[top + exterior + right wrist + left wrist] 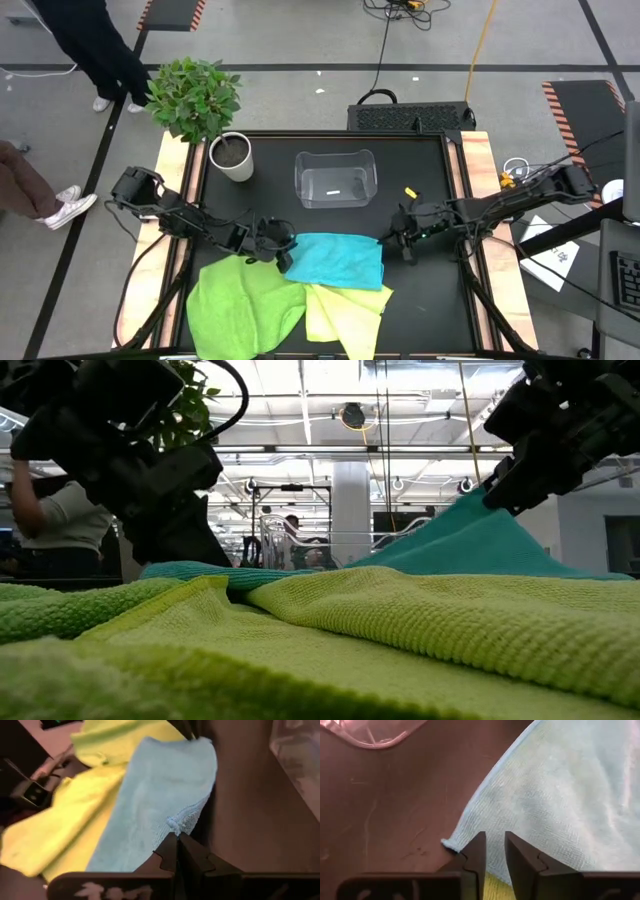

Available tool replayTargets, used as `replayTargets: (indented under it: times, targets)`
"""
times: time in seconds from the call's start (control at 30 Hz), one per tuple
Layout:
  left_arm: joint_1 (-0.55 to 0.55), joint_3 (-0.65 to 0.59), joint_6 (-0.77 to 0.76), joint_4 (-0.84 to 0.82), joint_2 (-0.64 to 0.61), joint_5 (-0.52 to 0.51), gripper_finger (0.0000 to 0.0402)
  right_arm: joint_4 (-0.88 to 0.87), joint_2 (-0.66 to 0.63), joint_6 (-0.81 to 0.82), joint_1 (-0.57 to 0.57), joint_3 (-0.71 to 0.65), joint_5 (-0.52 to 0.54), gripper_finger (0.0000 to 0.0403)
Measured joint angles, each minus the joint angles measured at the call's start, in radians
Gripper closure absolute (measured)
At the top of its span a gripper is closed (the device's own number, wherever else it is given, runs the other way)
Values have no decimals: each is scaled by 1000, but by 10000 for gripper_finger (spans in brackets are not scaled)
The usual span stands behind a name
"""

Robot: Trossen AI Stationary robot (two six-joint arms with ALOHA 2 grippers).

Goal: Fold microfiber towels
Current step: Fold the blue towel

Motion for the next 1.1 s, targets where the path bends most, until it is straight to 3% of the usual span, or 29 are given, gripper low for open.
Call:
replayTargets:
  times: [0.53, 0.9, 1.1]
  targets:
    - [63, 0, 1, 3, 0, 67, 189, -40, -88, 4, 0, 0, -78, 403]
    - [73, 0, 54, 71, 7, 130, 179, -34, -88, 5, 0, 0, -78, 403]
    - [122, 0, 158, 49, 49, 155, 179, -32, -88, 5, 0, 0, -105, 403]
